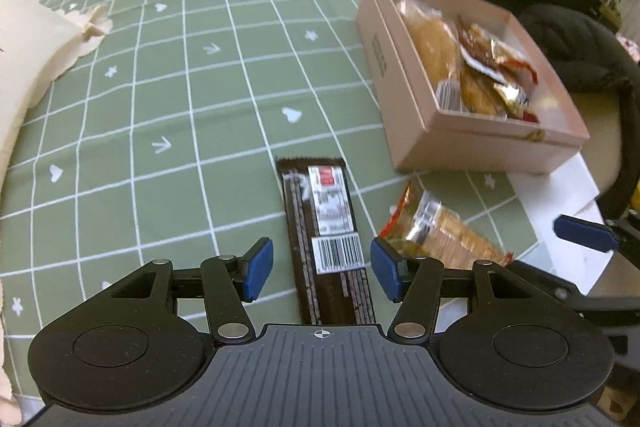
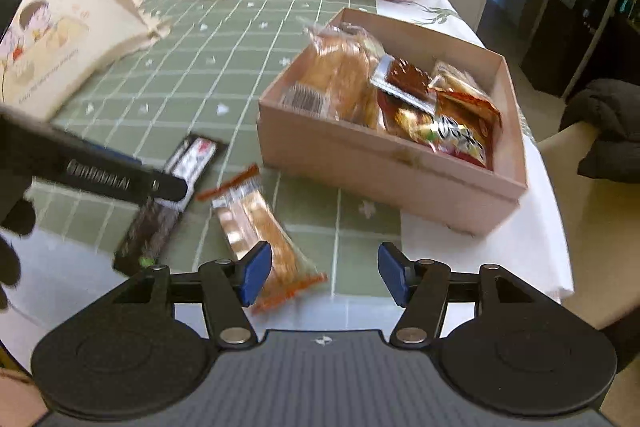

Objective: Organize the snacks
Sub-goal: 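Grasp the dark chocolate bar with the left tool while the right grasps the wafer packet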

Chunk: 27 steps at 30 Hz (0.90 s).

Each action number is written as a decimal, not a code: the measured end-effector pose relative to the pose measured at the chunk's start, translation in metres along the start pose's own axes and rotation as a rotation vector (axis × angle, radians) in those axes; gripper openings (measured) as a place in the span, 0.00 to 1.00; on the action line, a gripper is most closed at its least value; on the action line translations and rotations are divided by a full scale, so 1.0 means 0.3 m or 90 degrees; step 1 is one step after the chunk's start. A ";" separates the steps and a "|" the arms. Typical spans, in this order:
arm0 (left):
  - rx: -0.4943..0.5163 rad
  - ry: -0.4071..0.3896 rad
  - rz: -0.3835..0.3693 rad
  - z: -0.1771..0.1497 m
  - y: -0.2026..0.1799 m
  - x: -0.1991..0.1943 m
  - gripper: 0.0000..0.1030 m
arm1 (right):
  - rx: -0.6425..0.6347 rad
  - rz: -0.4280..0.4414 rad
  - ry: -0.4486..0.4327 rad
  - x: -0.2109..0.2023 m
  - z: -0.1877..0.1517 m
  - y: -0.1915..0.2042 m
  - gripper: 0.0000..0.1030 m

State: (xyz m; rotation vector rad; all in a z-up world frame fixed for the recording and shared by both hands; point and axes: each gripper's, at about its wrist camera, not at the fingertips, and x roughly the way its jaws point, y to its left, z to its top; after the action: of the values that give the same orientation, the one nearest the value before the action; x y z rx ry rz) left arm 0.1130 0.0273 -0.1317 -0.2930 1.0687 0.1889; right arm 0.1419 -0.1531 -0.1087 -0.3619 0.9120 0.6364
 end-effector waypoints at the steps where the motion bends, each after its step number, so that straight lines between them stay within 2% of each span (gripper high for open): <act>1: 0.003 0.008 0.004 -0.002 -0.002 0.011 0.58 | -0.001 -0.003 0.002 -0.001 -0.011 0.000 0.59; 5: 0.009 0.006 0.016 -0.015 -0.014 0.021 0.57 | 0.016 0.001 0.018 0.001 -0.055 -0.014 0.59; 9: 0.006 -0.004 0.010 -0.033 -0.008 0.006 0.45 | 0.017 0.001 0.025 0.008 -0.076 -0.017 0.59; 16: -0.021 0.010 0.007 -0.117 0.047 -0.054 0.44 | -0.022 0.010 0.006 0.021 -0.056 0.013 0.62; 21: -0.034 0.025 0.023 -0.196 0.067 -0.102 0.44 | -0.052 0.071 -0.014 0.028 -0.011 0.056 0.62; 27: -0.031 0.038 0.044 -0.218 0.064 -0.120 0.44 | -0.060 0.144 -0.023 0.053 0.041 0.090 0.62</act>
State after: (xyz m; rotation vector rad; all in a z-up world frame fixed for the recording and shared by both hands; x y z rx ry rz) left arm 0.0360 0.0238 -0.1321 -0.3071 1.1351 0.2694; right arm 0.1393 -0.1203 -0.1156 -0.3329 0.8974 0.8935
